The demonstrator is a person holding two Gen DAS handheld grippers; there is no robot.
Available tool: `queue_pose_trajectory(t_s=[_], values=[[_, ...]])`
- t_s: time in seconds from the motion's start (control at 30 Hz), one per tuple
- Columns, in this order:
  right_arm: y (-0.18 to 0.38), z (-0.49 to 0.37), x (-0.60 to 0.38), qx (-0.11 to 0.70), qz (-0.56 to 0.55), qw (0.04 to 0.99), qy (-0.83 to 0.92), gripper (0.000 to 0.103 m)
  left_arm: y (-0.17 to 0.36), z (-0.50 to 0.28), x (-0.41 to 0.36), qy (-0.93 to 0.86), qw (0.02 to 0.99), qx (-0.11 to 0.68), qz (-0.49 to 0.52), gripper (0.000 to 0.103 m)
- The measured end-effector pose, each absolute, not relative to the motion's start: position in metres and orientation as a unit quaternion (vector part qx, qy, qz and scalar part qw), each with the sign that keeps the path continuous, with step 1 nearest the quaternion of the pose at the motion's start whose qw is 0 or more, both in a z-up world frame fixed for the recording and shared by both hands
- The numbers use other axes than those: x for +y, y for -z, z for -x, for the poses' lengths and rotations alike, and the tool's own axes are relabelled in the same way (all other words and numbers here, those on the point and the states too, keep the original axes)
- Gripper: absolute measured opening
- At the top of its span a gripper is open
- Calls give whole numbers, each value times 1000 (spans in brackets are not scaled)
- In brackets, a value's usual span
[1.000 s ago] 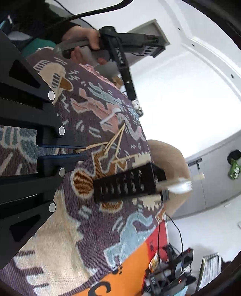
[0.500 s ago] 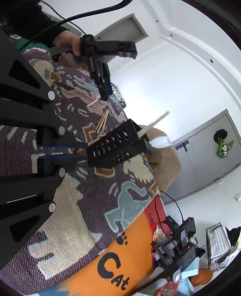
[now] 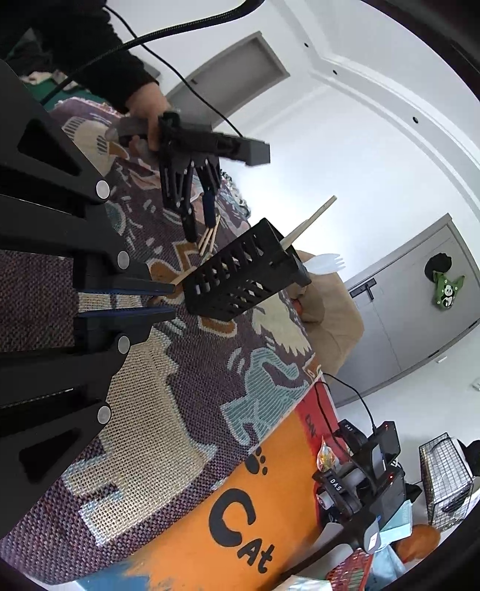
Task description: Organize utensils
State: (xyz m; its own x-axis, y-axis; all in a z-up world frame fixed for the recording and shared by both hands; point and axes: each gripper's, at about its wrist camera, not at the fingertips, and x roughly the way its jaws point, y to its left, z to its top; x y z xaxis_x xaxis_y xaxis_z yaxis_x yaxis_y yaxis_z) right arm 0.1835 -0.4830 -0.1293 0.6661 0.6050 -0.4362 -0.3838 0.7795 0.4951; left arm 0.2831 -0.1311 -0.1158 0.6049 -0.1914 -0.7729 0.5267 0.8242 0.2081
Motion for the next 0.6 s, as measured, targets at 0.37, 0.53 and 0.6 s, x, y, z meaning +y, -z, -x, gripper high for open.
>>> queue_pose_trajectory(t_s=[0.37, 0.53, 0.6], values=[[133, -182, -485, 306, -178, 894, -276, 7, 134, -302, -137, 229, 857, 392, -245, 43], [133, -182, -485, 310, -177, 894, -272, 8, 134, -306, -133, 251, 850, 408, -219, 34], [132, -182, -484, 311, -175, 894, -271, 8, 135, -304, -131, 255, 848, 411, -217, 33]])
